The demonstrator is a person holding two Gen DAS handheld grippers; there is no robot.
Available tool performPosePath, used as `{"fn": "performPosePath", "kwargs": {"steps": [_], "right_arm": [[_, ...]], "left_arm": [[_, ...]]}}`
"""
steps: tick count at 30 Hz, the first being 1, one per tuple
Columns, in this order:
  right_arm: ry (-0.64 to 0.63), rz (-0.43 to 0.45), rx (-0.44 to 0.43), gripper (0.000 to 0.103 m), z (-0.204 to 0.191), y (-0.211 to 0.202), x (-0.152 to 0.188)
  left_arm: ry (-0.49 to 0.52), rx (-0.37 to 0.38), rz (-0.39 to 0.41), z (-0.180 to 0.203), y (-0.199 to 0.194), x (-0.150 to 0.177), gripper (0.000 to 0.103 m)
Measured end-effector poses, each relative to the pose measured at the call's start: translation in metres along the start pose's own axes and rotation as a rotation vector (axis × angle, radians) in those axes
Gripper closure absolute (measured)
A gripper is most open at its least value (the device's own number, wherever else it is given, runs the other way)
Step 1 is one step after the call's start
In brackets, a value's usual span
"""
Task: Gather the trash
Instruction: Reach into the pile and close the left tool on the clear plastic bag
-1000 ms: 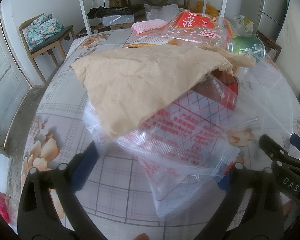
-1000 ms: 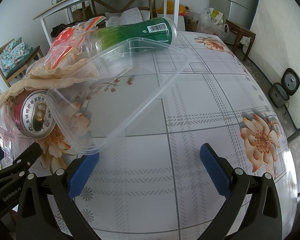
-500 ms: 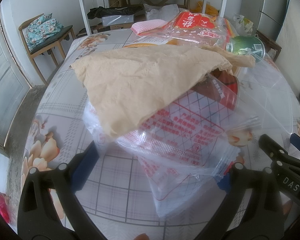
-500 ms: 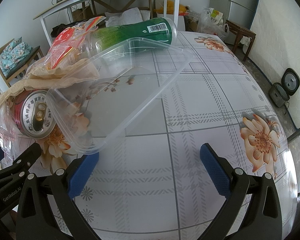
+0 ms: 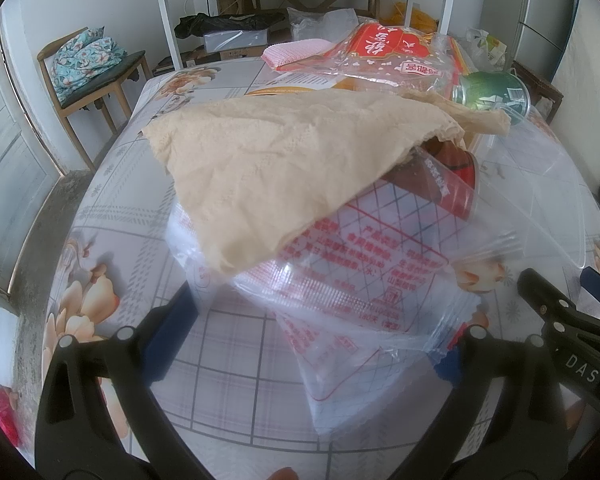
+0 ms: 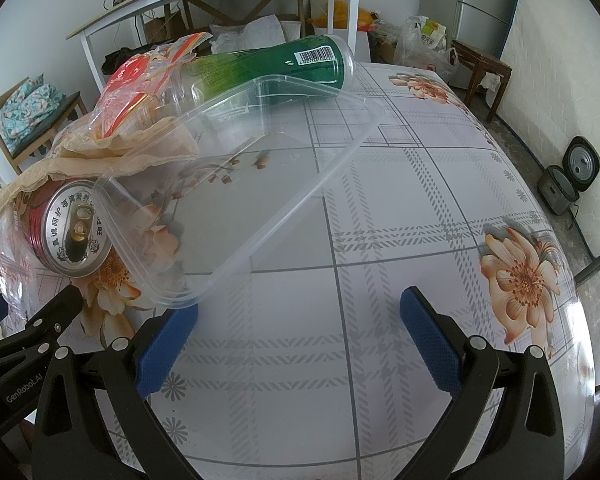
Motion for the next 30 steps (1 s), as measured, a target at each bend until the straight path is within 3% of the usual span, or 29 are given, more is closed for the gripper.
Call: {"fn": "performPosePath", "kwargs": {"steps": [12, 20, 24, 30], "right_arm": [[0.000, 0.000, 0.000, 0.005, 0.000, 0.000, 0.000], [0.000, 0.000, 0.001, 0.005, 0.000, 0.000, 0.000], [-0.001, 0.000, 0.000, 0.005, 0.000, 0.000, 0.000], [0.000, 0.000, 0.001, 0.005, 0.000, 0.000, 0.000]], "left_arm": [[0.059, 0.051, -0.026, 0.000, -0.014, 0.014, 0.007], [0.162, 0.218, -0.089, 0.009, -0.035, 0.032, 0.007], [0.091, 0.254, -0.068, 0.000, -0.048, 0.028, 0.007], [0.096, 0.225, -0.002, -0.010, -0.068, 0.025, 0.007]]}}
Point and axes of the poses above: each gripper's, at about its wrist camera, not at the fingertips, and y roughly the way its jaws point, z to its right, x to its underside, the point moved 5 cm from there along y, roughly the way its jaws point, and after that the axes turned 5 degrees about z, right-handed, at the moved point
